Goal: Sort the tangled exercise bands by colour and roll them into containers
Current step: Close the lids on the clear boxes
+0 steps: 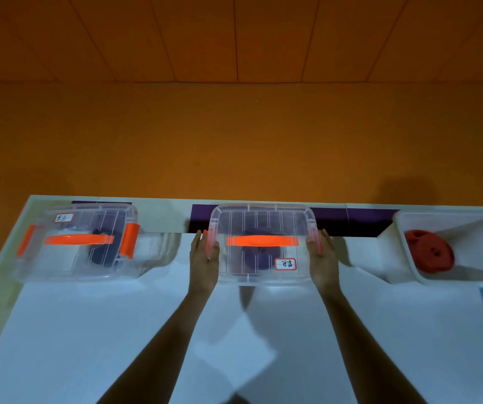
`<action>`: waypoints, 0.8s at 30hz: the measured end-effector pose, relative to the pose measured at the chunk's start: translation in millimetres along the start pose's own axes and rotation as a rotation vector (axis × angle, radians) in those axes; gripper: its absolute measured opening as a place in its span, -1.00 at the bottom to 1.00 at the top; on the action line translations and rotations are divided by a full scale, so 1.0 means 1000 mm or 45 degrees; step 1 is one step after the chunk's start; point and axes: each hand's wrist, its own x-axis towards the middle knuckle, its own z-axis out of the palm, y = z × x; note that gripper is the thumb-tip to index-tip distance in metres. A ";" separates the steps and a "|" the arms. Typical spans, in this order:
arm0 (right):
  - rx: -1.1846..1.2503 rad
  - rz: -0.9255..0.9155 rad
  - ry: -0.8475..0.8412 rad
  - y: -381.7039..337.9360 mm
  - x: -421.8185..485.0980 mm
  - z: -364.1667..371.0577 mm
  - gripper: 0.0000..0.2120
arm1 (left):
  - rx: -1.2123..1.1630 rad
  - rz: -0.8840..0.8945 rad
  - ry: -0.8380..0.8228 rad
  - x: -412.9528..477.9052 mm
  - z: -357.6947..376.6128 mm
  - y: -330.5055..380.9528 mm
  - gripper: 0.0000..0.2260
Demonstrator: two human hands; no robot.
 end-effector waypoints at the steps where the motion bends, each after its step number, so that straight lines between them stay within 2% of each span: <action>1: -0.007 -0.026 0.005 -0.005 -0.002 0.000 -0.43 | -0.029 0.001 0.002 0.000 0.000 0.002 -0.54; 3: -0.029 -0.082 0.048 -0.018 -0.007 -0.002 -0.49 | -0.098 -0.021 0.005 -0.003 0.001 0.008 -0.56; 7: -0.067 -0.198 0.183 -0.018 -0.012 -0.002 -0.48 | -0.169 -0.121 -0.002 -0.015 -0.002 0.025 -0.56; 10: -0.021 -0.305 0.210 -0.034 -0.022 -0.007 -0.61 | -0.225 -0.183 -0.030 -0.021 -0.013 0.033 -0.50; 13: -0.119 -0.482 0.278 -0.057 -0.029 -0.017 -0.63 | -0.207 -0.002 0.036 -0.021 -0.030 0.049 -0.40; 16: -0.312 -0.641 0.313 -0.078 -0.031 -0.026 -0.62 | 0.138 0.356 0.021 -0.008 -0.050 0.087 -0.38; 18: -0.358 -0.691 0.248 -0.095 -0.034 -0.033 -0.62 | 0.334 0.650 -0.082 0.008 -0.060 0.117 -0.40; 20: -0.298 -0.698 0.097 -0.105 -0.034 -0.038 -0.63 | 0.490 0.821 -0.210 0.026 -0.065 0.141 -0.41; 22: -0.217 -0.696 -0.078 -0.113 -0.032 -0.041 -0.63 | 0.610 0.784 -0.390 0.042 -0.067 0.154 -0.44; 24: -0.137 -0.630 -0.235 -0.121 -0.032 -0.043 -0.67 | 0.532 0.647 -0.602 0.051 -0.071 0.159 -0.51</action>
